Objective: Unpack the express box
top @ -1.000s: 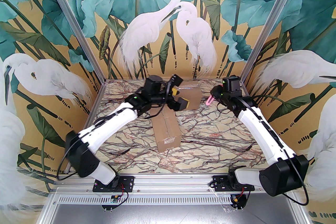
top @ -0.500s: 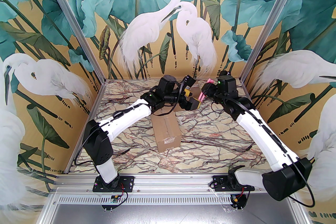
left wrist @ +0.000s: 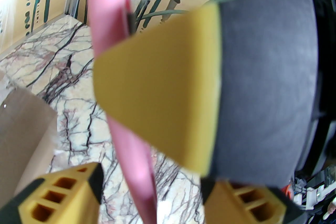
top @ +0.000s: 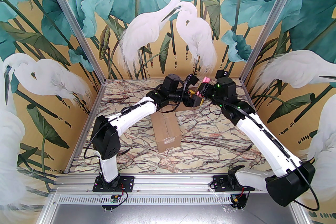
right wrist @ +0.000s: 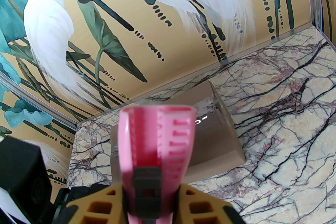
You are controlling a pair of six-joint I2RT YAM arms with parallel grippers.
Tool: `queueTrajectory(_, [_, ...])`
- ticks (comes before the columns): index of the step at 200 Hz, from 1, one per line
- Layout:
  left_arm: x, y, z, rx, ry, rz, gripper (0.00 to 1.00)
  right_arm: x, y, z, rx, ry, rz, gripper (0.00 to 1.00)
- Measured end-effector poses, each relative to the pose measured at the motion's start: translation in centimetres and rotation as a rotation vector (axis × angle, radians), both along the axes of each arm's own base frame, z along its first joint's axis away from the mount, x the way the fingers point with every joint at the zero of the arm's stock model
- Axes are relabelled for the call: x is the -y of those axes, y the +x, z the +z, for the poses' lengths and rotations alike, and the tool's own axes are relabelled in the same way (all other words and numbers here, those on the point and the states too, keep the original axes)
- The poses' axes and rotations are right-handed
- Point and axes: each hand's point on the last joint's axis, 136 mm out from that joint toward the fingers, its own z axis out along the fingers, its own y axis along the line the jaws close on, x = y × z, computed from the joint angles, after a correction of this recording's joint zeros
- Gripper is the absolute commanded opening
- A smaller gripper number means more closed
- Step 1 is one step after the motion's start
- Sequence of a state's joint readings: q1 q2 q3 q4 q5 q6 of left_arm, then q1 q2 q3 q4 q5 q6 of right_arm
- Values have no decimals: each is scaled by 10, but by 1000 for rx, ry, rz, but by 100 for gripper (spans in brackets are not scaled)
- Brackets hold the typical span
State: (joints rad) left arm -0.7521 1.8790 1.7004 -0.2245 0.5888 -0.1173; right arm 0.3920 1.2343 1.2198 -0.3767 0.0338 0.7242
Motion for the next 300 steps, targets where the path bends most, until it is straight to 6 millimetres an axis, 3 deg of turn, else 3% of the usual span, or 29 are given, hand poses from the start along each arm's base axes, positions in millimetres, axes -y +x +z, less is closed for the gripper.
queueTrajectory(36, [2, -1, 2, -19, -15, -12, 35, 2, 0, -3, 6, -5, -7, 26])
queueTrajectory(77, [5, 1, -8, -38, -9, -24, 34, 3, 0, -2, 26, -1, -16, 26])
queueTrajectory(150, [5, 3, -5, -46, -21, -38, 12, 4, -1, 9, 63, 8, -14, 29])
queueTrajectory(167, [5, 2, -4, -41, -24, -47, 7, 4, -2, 10, 73, 4, -11, 38])
queueTrajectory(187, [5, -1, -2, -36, -30, -68, 4, 4, -5, 10, 93, -27, 9, 74])
queueTrajectory(206, [4, -3, 2, -38, -45, -97, 3, 1, -10, 10, 118, -75, 63, 89])
queueTrajectory(233, [-5, 0, 11, -43, -83, -136, 1, 1, -18, 22, 177, -118, 149, 90])
queueTrajectory(275, [-18, -1, 22, -45, -126, -216, 1, 25, -31, 37, 326, -59, 278, 84])
queueTrajectory(300, [-18, -12, 30, -45, -145, -272, 0, 12, -37, 40, 381, -17, 427, 76])
